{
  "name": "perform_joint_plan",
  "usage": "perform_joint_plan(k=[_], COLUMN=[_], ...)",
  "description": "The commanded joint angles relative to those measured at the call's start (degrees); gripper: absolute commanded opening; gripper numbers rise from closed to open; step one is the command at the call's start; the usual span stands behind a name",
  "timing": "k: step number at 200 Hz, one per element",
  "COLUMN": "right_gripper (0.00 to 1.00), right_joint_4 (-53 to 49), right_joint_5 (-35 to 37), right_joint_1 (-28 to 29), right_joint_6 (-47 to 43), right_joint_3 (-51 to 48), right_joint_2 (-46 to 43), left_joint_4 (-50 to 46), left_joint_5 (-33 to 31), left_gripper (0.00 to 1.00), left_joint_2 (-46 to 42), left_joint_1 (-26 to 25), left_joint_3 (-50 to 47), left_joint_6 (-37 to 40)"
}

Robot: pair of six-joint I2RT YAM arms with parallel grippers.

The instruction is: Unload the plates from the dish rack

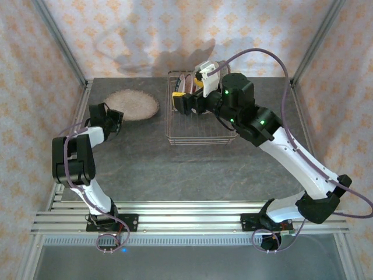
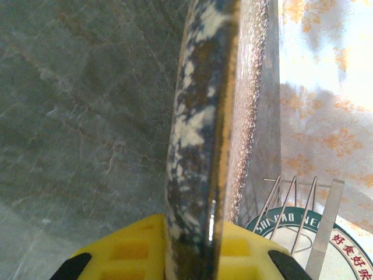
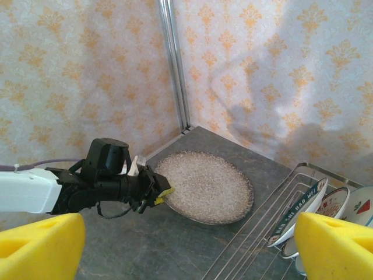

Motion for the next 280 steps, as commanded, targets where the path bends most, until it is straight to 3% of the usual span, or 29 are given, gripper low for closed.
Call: perform_joint_plan(k=[1,66,150,191,239,280], right_gripper=[0.92,0.93,0.94,0.94,0.94,0.94], right_joint_4=[0.89,0.07,0.61,-0.5,-0.57,-0.65], right_joint_5=[1.91,3.24,4.05,5.0,5.74,6.76], right_joint_1=[0.45,0.45,0.44,0.45,0.45,0.45], right_joint_6=[-0.22,-0.45,-0.65,-0.25,-0.17,0.1], right_joint_3=[-0.17,0.1,0.53,1.27,1.24,1.48], right_joint_2=[-1.09,-0.77,0.64,0.95,0.81,0.96], left_joint_4=[19.44,22.96,14.47,11.95,1.67,-5.71], left_joint_5=[3.89,5.93,6.66,6.97,6.2,5.42], left_gripper=[0.0,0.0,0.0,0.22,0.45,0.54], left_joint_2=[-0.23,8.23,13.13,13.45,12.48,12.08], left_joint_1=[0.46,0.32,-0.37,-0.42,-0.56,-0.67], left_joint_3=[6.61,10.33,12.29,11.06,13.06,14.68], left_joint_6=[0.71,-2.07,0.29,0.58,3.31,4.97])
